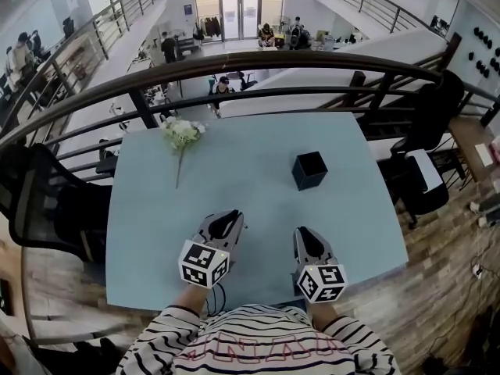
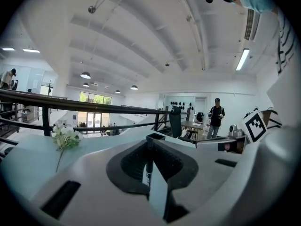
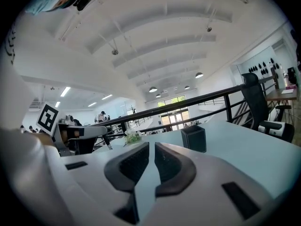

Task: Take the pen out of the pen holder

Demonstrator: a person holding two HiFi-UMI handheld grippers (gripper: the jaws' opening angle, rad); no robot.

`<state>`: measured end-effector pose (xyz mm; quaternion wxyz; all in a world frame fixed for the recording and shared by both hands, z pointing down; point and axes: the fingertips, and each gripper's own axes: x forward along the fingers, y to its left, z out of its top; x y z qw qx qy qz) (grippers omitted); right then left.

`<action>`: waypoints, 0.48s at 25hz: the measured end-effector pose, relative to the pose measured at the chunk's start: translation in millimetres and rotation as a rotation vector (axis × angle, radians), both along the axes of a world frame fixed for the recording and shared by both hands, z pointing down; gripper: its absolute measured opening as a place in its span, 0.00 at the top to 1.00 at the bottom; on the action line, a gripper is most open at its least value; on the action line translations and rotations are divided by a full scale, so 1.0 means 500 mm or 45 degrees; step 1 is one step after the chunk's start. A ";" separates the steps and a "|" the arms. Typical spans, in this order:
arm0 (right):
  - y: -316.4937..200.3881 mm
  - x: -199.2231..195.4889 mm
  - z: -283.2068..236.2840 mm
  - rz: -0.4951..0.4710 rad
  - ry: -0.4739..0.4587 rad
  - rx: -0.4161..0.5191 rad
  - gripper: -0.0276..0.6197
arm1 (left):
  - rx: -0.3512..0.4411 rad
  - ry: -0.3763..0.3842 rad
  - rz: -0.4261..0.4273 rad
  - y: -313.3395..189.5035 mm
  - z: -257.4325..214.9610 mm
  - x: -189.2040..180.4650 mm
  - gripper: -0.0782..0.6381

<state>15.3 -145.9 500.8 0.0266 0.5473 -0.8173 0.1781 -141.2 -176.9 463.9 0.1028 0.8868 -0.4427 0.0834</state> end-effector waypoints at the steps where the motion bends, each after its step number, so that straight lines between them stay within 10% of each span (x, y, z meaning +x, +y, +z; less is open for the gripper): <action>1: 0.003 -0.002 0.003 0.001 0.005 -0.002 0.88 | -0.004 0.001 0.000 0.004 0.004 -0.003 0.82; 12: 0.037 -0.013 0.031 0.019 0.069 -0.055 0.91 | -0.043 0.016 0.008 0.044 0.033 -0.017 0.82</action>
